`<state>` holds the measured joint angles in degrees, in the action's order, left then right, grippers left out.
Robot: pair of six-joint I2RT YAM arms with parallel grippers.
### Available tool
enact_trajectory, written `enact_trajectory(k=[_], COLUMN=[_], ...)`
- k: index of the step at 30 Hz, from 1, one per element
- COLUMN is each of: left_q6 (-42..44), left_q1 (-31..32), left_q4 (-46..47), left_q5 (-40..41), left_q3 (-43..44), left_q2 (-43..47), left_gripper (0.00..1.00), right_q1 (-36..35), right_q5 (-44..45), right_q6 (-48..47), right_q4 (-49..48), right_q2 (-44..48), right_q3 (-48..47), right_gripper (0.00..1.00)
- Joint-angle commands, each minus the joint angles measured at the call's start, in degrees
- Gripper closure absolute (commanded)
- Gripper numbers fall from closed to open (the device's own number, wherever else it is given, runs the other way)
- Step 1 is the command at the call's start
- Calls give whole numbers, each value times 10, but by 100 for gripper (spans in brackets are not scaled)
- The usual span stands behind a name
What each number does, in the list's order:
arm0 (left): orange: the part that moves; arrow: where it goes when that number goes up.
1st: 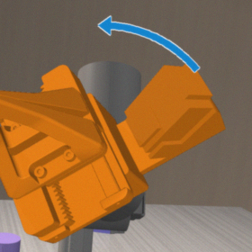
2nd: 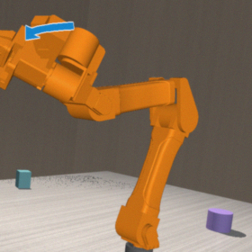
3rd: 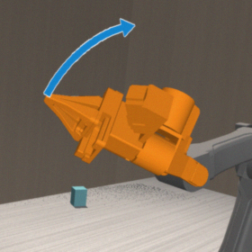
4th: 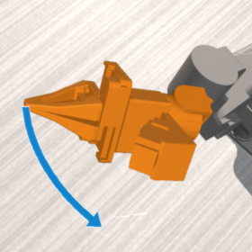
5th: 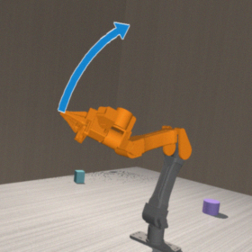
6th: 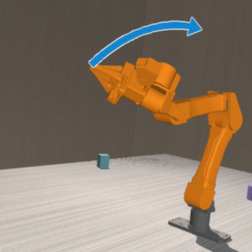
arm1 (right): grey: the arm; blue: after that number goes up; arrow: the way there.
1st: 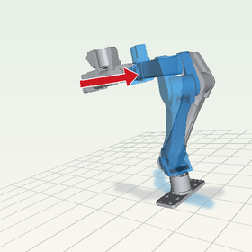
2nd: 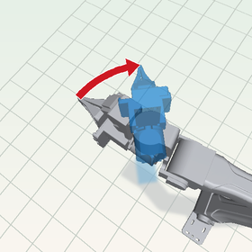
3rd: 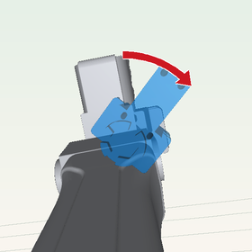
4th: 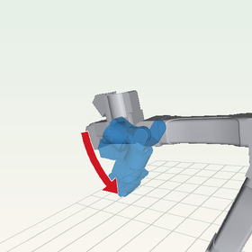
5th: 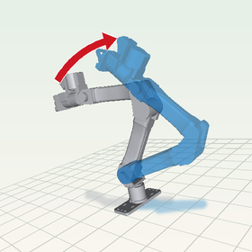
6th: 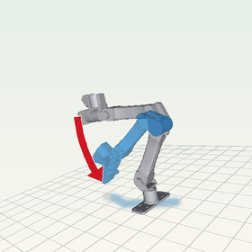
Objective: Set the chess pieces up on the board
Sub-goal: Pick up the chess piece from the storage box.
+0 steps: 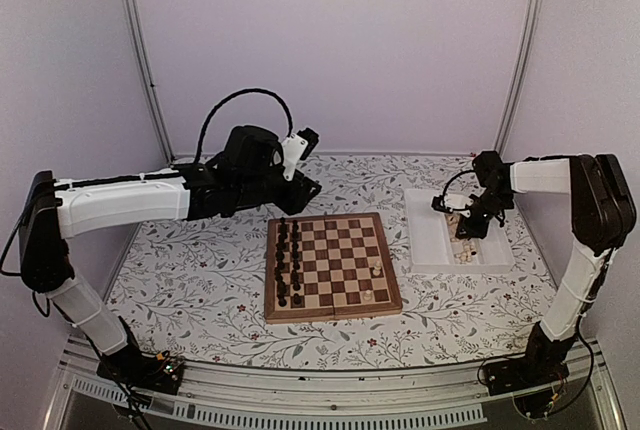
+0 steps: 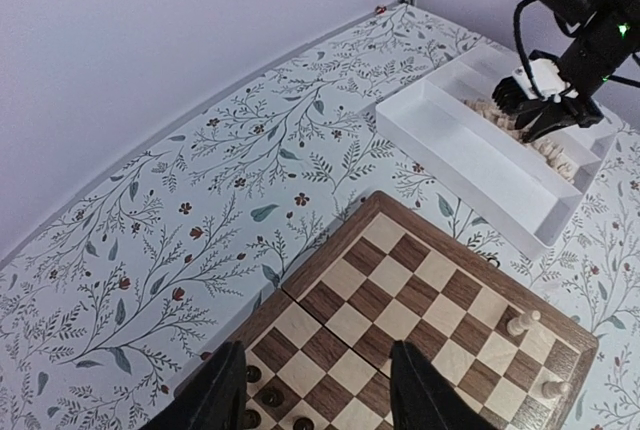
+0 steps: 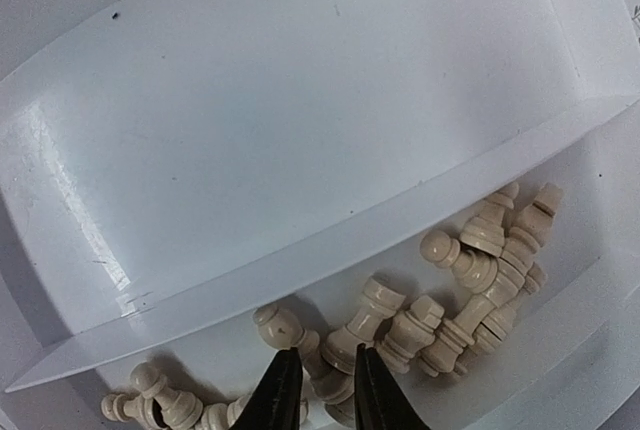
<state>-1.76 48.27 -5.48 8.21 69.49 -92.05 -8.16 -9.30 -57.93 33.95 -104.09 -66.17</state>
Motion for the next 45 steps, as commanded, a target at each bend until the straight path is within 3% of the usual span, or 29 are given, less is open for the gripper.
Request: enact_trajectory(k=[1,18,22,26,29,35,45], left_q6=[6,6,6,6,7,8,2], left_q1=[7,8,8,9,9,10,12], left_q4=[-5,-7,-8,-8,-8,-8,-10], left_q5=[0,-6,-6,-7,-7,-6,-31], left_q3=[18,20,20,20,20,20,24], left_q2=[-8,-9,-8,-7,-6,-6,-18], left_gripper=[49,49,49,49,49,48,48], right_q1=[1,2,3,3,3,3,21], right_q5=[11,26,36,39,38,25,-65], right_q6=[-17,-20,-26,-31,-27,-19,-2], right_q4=[17,68,85,86,87,91,132], right_q2=[-23,-38,-44,-38,-38,-28,77], right_q3=[-17,-16,-9,1,2,-2,-7], right_gripper=[79,75,65,63,67,86,93])
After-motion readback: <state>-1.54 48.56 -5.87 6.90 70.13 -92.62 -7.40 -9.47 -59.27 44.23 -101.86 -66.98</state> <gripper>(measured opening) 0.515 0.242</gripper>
